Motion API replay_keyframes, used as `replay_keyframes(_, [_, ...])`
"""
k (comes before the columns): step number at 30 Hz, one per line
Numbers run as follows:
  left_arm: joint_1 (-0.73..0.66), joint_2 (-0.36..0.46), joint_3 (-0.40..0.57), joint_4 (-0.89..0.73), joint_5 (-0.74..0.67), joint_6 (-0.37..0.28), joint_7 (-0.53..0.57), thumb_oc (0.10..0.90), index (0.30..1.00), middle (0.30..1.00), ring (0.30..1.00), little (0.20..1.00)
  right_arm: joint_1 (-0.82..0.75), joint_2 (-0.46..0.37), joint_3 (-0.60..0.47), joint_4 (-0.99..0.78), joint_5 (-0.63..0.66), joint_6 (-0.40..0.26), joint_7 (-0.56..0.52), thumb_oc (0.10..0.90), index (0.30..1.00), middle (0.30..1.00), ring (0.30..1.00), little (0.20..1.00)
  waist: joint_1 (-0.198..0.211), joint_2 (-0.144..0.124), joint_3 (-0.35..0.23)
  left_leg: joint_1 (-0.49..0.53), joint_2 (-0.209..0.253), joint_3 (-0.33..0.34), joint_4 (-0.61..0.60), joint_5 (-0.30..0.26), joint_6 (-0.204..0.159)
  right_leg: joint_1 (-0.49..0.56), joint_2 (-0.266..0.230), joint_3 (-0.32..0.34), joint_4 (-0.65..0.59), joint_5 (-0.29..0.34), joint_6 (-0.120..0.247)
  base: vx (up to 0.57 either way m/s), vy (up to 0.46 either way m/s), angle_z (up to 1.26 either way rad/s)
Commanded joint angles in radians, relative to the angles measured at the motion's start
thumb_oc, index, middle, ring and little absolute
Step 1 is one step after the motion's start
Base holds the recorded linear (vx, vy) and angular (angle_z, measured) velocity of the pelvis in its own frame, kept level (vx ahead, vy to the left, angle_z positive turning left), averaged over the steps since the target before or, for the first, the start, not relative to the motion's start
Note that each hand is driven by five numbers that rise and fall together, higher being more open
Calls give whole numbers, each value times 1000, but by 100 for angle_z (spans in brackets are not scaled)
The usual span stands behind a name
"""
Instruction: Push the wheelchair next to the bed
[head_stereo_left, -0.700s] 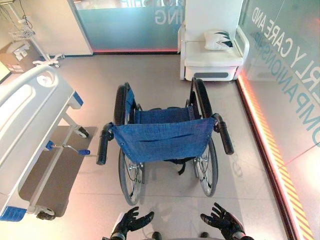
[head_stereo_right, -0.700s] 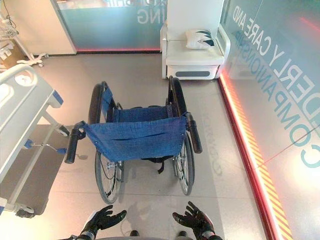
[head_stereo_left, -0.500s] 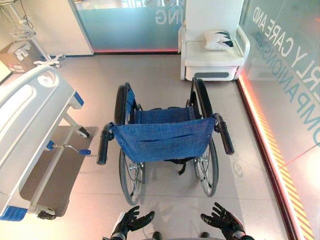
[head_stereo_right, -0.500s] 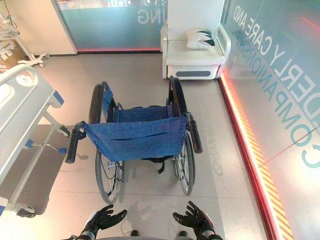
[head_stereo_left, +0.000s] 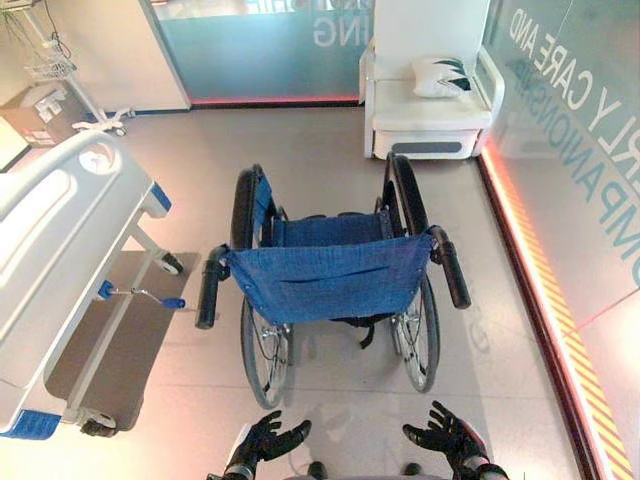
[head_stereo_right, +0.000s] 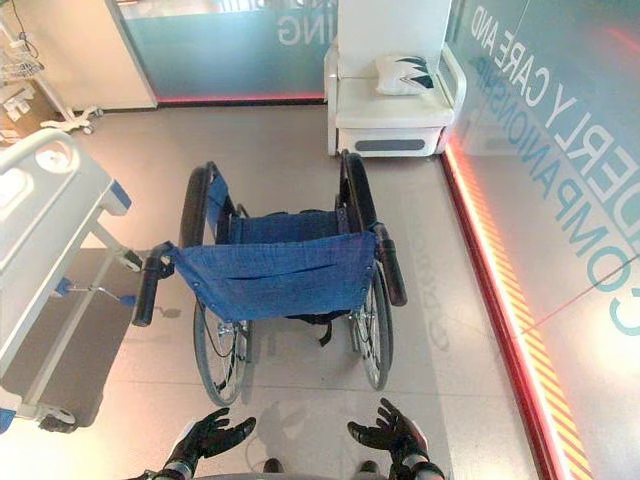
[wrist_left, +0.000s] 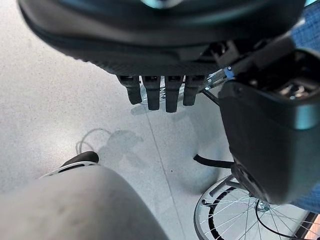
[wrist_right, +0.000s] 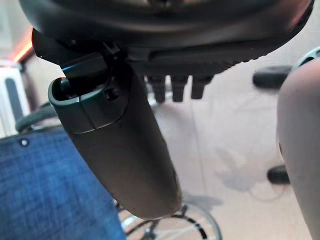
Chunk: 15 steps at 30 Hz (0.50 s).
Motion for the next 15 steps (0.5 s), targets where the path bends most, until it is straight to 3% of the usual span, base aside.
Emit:
replay_keyframes(1, [-75, -59, 8, 3, -17, -50, 31, 800, 900, 900, 900, 900, -75, -10, 28, -18, -7, -107, 7, 800, 900, 900, 900, 900, 13, 15, 9, -4, -41, -56, 2, -40, 23, -26, 32, -33, 79, -38, -57, 0, 0, 0])
replay_keyframes(8, [-76, -52, 33, -16, -93, -46, 29, 800, 900, 900, 900, 900, -81, -13, 12, -48, 113, -115, 23, 800, 900, 900, 900, 900, 19, 10, 4, 0, -40, -59, 2, -38, 22, -21, 31, -32, 79, -36, -55, 0, 0, 0])
replay_keyframes(10, [-74, -41, 94, -63, -219, -66, 36, 800, 900, 900, 900, 900, -81, -26, -13, -107, 140, -129, 12, 800, 900, 900, 900, 900, 23, 6, 0, 3, -40, -61, 1, -37, 23, -18, 30, -31, 78, -33, -54, 32, -21, 0])
replay_keyframes(12, [-74, -33, 119, -86, -254, -67, 39, 800, 900, 900, 900, 900, -83, -34, -23, -139, 149, -120, -1, 800, 900, 900, 900, 900, 25, 4, -2, 3, -40, -62, 1, -38, 24, -17, 30, -29, 76, -32, -54, 4, -16, 1])
replay_keyframes(15, [-67, 21, 240, -208, -333, -87, 103, 800, 900, 900, 900, 900, -88, -89, -91, -278, 178, -113, -43, 800, 900, 900, 900, 900, 33, -6, -9, 1, -36, -64, 1, -39, 26, -15, 31, -27, 70, -29, -56, -3, -50, 5])
